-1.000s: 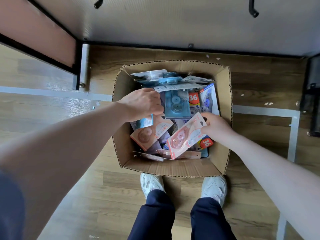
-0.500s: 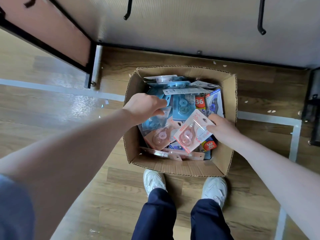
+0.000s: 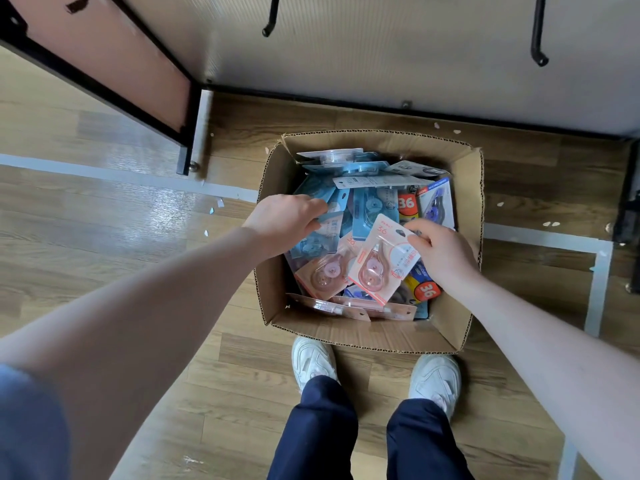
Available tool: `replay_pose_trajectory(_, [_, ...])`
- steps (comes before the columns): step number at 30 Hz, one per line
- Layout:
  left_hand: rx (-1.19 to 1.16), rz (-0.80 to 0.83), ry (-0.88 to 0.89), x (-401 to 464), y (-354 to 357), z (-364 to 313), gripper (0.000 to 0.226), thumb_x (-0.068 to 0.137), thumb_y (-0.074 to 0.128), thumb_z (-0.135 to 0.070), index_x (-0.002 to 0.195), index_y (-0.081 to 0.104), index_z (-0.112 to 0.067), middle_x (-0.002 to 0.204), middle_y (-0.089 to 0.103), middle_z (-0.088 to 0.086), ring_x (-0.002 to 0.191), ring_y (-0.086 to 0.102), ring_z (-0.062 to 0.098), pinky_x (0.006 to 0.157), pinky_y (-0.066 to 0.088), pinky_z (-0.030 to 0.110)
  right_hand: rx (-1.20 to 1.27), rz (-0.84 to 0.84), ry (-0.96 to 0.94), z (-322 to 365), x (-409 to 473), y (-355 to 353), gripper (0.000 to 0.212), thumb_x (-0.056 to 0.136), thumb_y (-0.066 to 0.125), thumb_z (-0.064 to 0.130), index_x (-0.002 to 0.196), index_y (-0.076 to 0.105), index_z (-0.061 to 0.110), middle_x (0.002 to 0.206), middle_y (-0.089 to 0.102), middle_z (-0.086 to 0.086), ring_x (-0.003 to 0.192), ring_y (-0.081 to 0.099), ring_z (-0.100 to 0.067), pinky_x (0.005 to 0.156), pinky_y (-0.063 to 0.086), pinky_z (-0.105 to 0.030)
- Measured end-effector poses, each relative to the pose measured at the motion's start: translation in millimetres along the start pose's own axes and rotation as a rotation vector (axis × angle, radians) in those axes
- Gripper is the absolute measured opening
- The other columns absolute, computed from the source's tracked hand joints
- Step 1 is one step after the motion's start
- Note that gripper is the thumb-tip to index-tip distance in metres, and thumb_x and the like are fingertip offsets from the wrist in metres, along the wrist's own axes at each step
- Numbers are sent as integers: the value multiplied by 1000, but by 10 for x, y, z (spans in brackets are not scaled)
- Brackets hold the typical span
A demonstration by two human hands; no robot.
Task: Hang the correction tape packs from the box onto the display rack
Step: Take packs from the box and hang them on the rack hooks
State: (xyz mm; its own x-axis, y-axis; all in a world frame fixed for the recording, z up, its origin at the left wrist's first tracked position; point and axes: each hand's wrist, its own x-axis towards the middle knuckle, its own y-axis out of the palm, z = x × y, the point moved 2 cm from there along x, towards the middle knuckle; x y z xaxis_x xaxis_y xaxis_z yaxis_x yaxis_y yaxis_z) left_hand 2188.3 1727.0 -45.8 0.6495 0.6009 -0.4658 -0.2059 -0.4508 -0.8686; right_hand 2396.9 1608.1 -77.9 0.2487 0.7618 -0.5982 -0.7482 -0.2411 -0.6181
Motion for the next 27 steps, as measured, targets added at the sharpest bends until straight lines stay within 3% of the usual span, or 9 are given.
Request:
replay_pose_trajectory(4, [-42, -7, -30, -61, 32, 11, 26, 96, 46, -28, 115, 53, -13, 109, 61, 7, 94, 57, 28, 65, 34, 29, -2, -8, -19, 70, 46, 80, 9, 92, 53, 18, 97, 61, 17, 98, 67, -4, 84, 58, -24, 66, 48, -39])
replay_pose_trajectory(9, [-83, -11, -43, -115, 36, 40, 26, 95, 48, -30, 113, 56, -13, 105, 61, 7, 92, 57, 28, 64, 34, 30, -26, -32, -67, 181, 40, 116, 6, 88, 57, 16, 90, 62, 16, 88, 66, -4, 77, 54, -25, 62, 42, -35])
replay_pose_trajectory(17, [-119, -32, -69, -276, -241, -8, 27, 94, 51, -31, 117, 59, -17, 112, 62, 4, 98, 58, 25, 71, 42, 32, -176, -162, -134, 363, -135, -268, 22, 95, 52, 25, 114, 63, 22, 109, 67, -6, 92, 60, -30, 70, 49, -35])
replay_pose_trajectory(20, [-119, -62, -82, -385, -467, -57, 28, 95, 50, -31, 117, 59, -18, 113, 62, 3, 98, 58, 24, 72, 46, 34, -202, -188, -132, 495, -218, -500, 21, 96, 47, 24, 109, 63, 20, 108, 66, -7, 93, 59, -31, 70, 48, -36])
replay_pose_trajectory(24, [-132, -126, -96, -596, -833, -117, 26, 95, 49, -32, 115, 61, -20, 111, 64, 0, 96, 59, 24, 70, 44, 30, -302, -220, -175, 734, -423, -855, 21, 98, 43, 25, 108, 61, 18, 104, 65, -5, 89, 58, -28, 60, 32, -28])
replay_pose_trajectory(27, [-155, -179, -115, -751, -1129, -145, 24, 93, 51, -33, 111, 62, -20, 107, 64, 1, 92, 60, 25, 70, 46, 31, -328, -242, -220, 938, -585, -1151, 20, 98, 43, 24, 103, 60, 16, 103, 65, -4, 88, 58, -28, 62, 41, -32])
